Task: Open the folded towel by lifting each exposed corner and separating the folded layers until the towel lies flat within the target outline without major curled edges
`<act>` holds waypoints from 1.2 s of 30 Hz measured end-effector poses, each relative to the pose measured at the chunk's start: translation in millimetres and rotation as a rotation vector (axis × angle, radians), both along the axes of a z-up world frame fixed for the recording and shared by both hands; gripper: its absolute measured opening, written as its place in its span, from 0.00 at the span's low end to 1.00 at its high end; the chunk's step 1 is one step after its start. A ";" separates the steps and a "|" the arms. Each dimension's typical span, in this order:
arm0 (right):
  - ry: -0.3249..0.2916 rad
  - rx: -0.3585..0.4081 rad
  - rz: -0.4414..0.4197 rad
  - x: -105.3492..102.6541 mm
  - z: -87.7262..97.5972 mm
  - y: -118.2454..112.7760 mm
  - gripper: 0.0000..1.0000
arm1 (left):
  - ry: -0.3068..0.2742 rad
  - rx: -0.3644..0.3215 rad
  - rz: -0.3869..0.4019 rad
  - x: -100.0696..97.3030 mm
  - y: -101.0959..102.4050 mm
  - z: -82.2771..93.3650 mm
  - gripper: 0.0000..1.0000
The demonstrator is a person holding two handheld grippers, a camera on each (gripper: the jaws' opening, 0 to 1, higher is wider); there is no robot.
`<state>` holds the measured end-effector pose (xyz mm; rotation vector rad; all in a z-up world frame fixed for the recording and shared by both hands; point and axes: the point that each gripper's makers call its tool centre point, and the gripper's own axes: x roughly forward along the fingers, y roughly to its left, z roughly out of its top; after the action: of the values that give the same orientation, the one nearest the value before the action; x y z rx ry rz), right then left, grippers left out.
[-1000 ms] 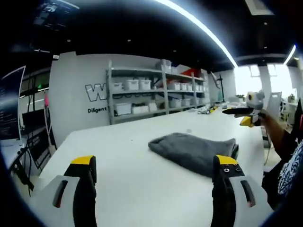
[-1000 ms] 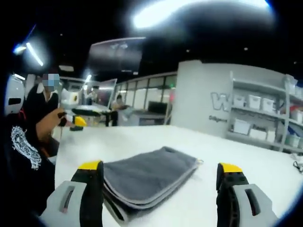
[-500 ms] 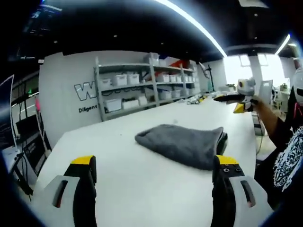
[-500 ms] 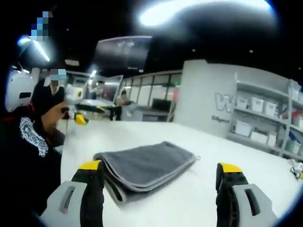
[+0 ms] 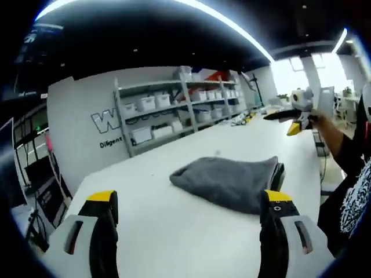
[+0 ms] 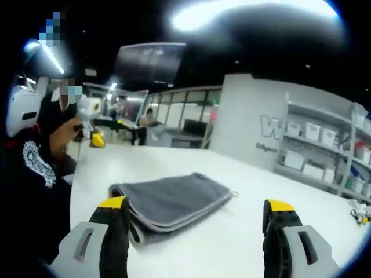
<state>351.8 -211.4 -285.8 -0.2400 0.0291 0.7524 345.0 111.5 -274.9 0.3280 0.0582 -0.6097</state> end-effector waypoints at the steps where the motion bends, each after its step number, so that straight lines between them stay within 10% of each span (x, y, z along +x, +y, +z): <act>1: 0.002 0.014 0.000 1.5 5.0 -0.8 0.95 | -0.006 0.001 -0.006 -0.4 -2.9 3.5 1.00; 23: 0.023 0.062 0.023 100.1 78.5 -15.4 0.99 | -0.109 0.244 -0.110 -4.8 -79.3 19.8 1.00; 36: -0.037 0.051 0.060 124.4 129.4 -30.0 0.85 | -0.093 0.209 -0.146 -2.1 -98.0 20.4 1.00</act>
<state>476.2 -241.5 -156.4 -0.2065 -0.0326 0.8077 342.9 13.5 -254.6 0.5661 0.0088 -0.7339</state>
